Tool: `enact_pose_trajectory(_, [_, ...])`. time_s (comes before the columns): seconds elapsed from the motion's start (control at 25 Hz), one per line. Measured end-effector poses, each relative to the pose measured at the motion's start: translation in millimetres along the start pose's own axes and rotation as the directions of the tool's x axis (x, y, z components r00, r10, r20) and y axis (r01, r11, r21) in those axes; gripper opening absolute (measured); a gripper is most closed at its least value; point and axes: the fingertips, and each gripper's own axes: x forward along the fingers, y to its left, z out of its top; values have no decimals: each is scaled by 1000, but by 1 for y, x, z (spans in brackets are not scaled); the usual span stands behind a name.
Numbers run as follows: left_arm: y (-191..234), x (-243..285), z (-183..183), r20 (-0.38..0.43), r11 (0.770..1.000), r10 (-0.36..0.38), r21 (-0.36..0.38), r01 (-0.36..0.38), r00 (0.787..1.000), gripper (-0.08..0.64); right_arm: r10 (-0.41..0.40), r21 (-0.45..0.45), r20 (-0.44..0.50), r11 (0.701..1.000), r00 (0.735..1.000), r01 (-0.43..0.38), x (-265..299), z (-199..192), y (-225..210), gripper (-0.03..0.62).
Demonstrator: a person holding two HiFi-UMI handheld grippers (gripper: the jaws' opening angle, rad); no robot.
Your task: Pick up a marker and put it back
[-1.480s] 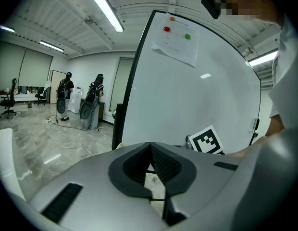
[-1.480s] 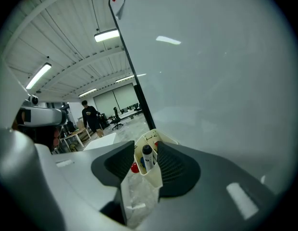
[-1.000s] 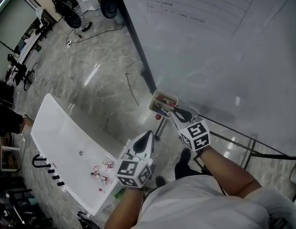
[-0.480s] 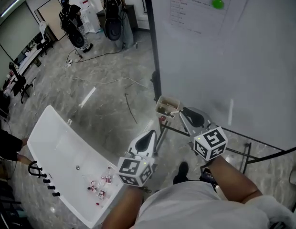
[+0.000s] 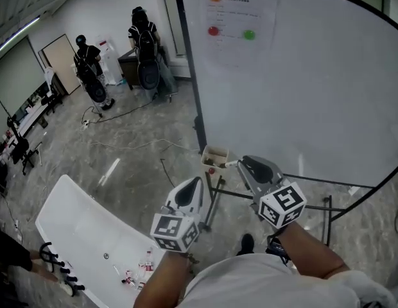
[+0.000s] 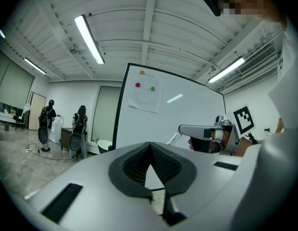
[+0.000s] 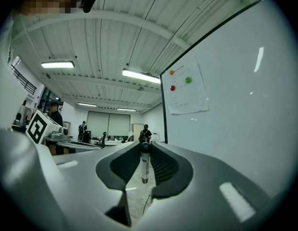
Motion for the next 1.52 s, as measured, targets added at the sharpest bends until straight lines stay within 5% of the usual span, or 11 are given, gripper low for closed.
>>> enact_pose_trajectory(0.84, [11,25,8,10,1000,-14,12,14,1000,0,5,-22,12,1000,1000,-5,29,7,-20,64])
enact_pose_trajectory(1.16, [53,74,-36,-68,997,64,-40,-66,996,0,70,34,-142,997,987,-66,96,-76,-70,64])
enact_pose_trajectory(1.52, [95,135,-109,-183,980,148,-104,-169,972,0,157,135,-305,984,939,-120,157,-205,-127,64])
